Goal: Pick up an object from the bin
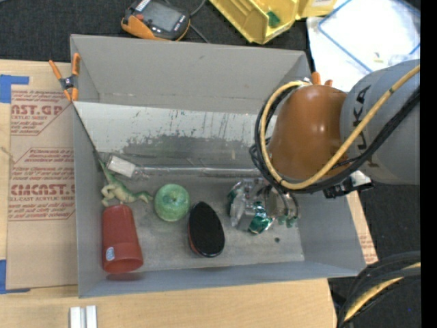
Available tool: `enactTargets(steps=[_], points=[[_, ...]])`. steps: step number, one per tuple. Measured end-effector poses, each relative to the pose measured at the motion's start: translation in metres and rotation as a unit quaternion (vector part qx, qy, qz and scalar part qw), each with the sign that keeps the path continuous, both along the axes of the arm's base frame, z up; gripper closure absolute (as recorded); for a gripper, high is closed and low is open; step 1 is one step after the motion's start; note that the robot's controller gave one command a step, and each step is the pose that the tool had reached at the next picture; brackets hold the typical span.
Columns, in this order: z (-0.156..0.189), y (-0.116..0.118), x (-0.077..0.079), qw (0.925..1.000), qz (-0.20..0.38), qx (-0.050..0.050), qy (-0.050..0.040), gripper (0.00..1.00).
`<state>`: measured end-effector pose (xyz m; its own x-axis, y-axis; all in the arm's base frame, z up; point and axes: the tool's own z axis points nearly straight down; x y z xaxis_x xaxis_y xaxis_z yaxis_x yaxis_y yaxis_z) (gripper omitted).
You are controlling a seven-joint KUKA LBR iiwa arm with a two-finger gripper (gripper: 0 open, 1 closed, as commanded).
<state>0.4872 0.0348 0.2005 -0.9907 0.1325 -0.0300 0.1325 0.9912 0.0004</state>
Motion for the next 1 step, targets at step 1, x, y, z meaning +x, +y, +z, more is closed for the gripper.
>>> enactTargets(steps=[1], points=[[-0.0014, 0.0002, 0.0068, 0.9996, 0.028, -0.001, 0.0014, 1.00]])
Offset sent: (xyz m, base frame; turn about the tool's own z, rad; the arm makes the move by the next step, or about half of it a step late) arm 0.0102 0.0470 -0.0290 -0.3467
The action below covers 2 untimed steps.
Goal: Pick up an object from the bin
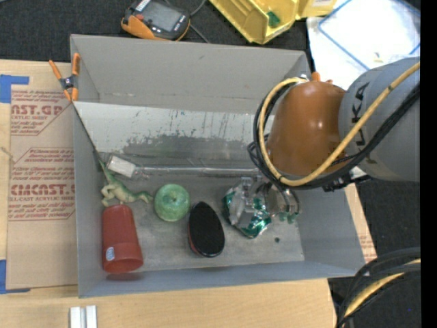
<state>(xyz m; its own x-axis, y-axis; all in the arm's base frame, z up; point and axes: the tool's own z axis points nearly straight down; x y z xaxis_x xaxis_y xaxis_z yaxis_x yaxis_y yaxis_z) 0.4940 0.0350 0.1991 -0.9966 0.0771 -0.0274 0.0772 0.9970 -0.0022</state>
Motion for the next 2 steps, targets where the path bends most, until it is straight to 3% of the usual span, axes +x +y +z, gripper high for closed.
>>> enactTargets(steps=[1, 2], points=[[-0.029, 0.049, 0.003, 0.9892, 0.146, -0.003, 0.0003, 1.00], [-0.037, 0.039, 0.010, 0.9932, 0.117, -0.003, -0.0018, 1.00]])
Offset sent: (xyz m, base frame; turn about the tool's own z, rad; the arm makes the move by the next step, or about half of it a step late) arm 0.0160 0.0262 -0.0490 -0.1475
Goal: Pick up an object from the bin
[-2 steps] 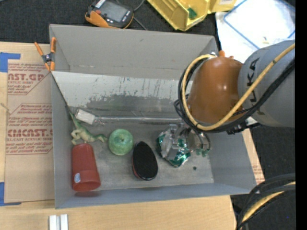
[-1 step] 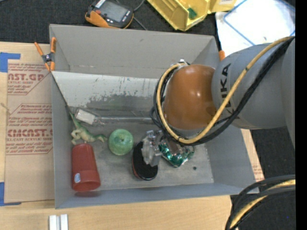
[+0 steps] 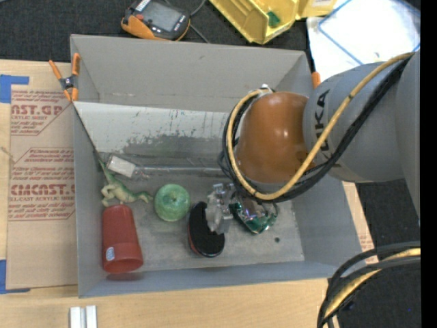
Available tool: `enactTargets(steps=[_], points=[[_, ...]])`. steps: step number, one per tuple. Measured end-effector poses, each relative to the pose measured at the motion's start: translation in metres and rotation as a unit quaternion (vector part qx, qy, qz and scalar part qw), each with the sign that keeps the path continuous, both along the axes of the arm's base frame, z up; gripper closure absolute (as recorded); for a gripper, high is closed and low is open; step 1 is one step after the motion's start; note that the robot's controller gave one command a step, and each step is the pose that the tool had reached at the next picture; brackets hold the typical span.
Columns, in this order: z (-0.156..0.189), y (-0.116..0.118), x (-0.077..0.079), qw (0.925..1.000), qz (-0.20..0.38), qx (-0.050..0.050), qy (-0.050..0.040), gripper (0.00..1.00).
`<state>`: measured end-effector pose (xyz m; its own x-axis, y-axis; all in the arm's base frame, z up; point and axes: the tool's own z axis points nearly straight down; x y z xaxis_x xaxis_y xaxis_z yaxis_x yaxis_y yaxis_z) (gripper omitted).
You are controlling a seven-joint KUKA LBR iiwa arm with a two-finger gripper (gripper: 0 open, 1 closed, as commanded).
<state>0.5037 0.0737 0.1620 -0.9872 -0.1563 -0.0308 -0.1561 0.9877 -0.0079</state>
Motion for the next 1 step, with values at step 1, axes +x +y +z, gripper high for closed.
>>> enactTargets(steps=[1], points=[[0.0968, 0.0169, 0.0177, 0.9996, 0.028, -0.001, 0.0007, 1.00]])
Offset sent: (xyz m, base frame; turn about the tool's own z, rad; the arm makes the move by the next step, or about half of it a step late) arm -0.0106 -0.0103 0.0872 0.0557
